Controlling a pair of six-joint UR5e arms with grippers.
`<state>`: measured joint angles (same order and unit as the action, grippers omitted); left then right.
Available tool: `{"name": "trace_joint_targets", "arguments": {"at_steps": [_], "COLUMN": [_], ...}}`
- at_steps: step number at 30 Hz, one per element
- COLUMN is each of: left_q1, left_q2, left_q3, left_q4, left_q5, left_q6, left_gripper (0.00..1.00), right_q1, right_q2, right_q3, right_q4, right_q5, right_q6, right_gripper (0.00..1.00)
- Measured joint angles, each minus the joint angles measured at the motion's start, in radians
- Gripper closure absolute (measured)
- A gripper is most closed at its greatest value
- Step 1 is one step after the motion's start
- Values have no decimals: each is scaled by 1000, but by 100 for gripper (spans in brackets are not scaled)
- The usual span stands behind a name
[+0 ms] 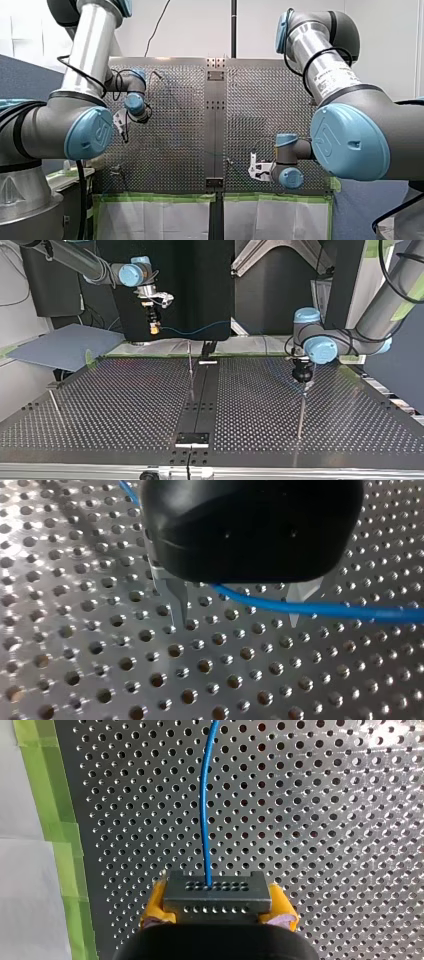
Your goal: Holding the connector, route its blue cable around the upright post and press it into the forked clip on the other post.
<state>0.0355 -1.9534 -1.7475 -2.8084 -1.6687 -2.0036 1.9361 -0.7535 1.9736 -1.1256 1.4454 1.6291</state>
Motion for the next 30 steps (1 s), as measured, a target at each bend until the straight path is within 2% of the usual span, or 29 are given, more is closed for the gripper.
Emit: {"name": "trace_joint_targets", "arguments": {"at_steps": [7,19,25,30], "left_q1": [-3,-4,6,13], "left_q2": [-3,3,37,77], "left_q3": [0,0,1,1], "left_q4": [26,26,27,36], "left_q5": [19,5,-12,1], "left_q6": [-22,-5,-23,-61], "left_gripper": [2,2,2,2], "right_q1": [-3,-3,-1,-1], "right_q2": [0,1,1,1], "right_q3": [0,0,0,0], "right_q4": [-2,-2,-7,-9], "right_q5": [2,4,2,0], "right_q6": [0,0,1,2], "right_gripper": [100,100,100,100]}}
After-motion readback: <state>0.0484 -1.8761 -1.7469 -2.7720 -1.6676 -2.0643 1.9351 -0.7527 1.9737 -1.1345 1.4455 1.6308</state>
